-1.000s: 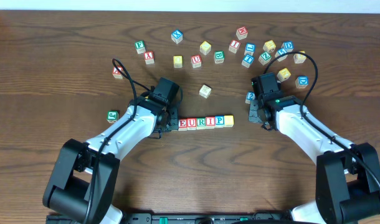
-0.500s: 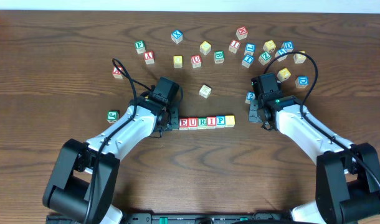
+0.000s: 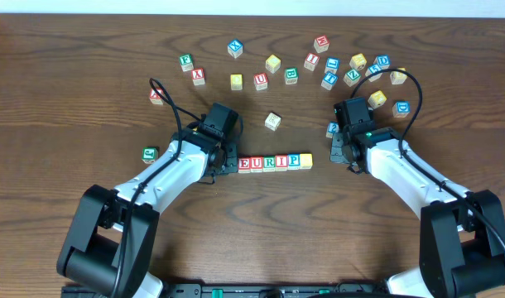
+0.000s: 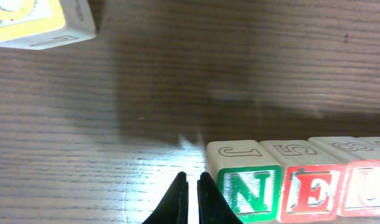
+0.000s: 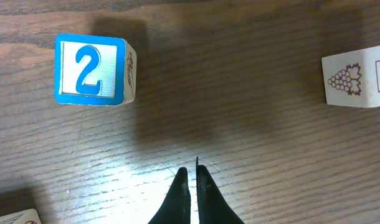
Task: Spell out NEURIPS
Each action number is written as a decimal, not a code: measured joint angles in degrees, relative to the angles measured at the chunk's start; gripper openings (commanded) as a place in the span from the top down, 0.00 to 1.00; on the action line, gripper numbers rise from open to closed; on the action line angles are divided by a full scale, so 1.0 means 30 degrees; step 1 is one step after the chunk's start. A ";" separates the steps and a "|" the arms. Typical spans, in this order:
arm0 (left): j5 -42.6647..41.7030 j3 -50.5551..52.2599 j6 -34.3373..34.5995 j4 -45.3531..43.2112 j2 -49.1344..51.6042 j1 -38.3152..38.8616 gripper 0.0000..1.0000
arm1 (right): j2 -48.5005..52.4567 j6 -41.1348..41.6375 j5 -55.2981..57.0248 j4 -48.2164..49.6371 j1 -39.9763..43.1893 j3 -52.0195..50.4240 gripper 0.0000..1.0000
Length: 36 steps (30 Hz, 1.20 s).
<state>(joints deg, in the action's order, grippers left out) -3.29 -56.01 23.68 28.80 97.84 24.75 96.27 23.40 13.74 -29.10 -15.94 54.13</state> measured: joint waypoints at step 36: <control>0.2025 0.0000 0.0095 0.0488 0.0000 -0.0007 0.92 | 0.0000 0.0000 0.0000 -0.0058 0.0000 0.0000 0.99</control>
<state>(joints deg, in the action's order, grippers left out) 2.79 -56.01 23.97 30.26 97.84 24.73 96.27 23.40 13.74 -29.28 -15.94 54.13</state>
